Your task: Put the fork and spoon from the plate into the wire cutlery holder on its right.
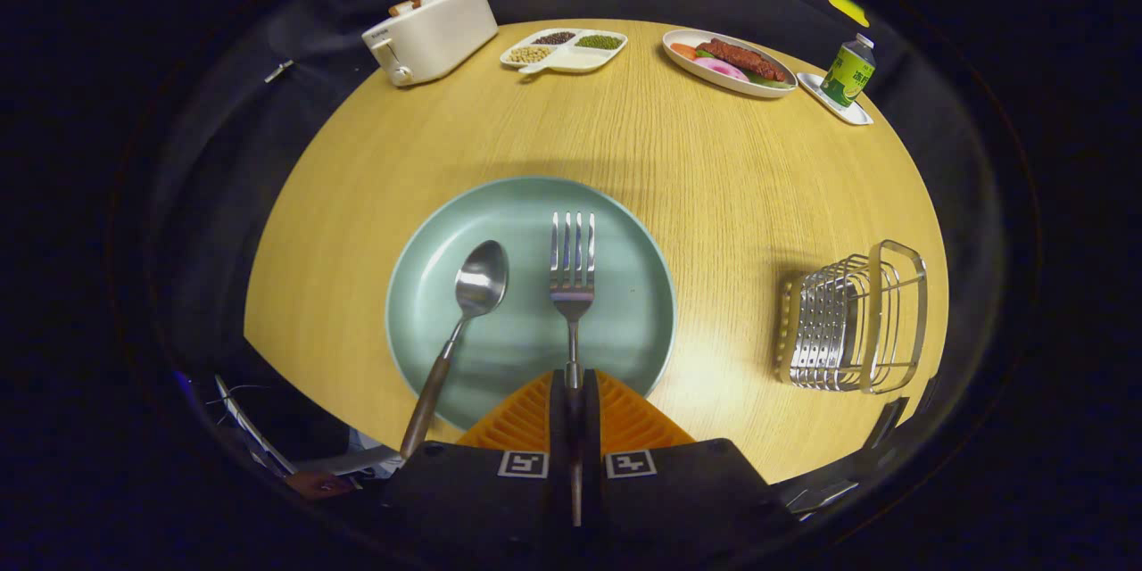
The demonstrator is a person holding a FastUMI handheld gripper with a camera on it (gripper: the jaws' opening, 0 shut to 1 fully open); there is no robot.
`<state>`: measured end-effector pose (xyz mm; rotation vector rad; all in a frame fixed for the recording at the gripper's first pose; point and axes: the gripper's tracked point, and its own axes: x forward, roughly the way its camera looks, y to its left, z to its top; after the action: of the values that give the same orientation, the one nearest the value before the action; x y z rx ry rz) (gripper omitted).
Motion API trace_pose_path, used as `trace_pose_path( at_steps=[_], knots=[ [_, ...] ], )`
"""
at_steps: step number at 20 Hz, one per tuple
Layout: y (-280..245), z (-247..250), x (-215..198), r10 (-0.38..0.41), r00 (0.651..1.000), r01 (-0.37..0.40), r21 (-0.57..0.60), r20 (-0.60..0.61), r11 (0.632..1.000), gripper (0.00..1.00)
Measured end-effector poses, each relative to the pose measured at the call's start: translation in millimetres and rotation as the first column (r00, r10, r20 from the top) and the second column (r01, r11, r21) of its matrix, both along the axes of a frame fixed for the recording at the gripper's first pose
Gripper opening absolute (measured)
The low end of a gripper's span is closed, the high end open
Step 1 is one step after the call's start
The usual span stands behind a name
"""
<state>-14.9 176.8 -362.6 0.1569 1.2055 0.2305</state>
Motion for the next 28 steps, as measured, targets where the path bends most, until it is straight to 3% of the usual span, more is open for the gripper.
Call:
trace_pose_path(
  at_steps=[3,7,14,23,28],
  knots=[
    [-30,42,-8,0.02,0.999,-0.022,0.051,0.033,0.998,0.09],
    [-102,78,-14,0.041,0.998,-0.042,0.016,0.051,0.999,0.08],
    [-199,73,-38,0.143,0.982,-0.157,-0.112,-0.119,0.981,0.09],
    [-221,40,-38,0.277,0.877,-0.367,-0.175,-0.392,0.913,0.09],
    [-223,31,-25,0.262,0.853,-0.38,-0.192,-0.451,0.905,0.09]
  ],
)
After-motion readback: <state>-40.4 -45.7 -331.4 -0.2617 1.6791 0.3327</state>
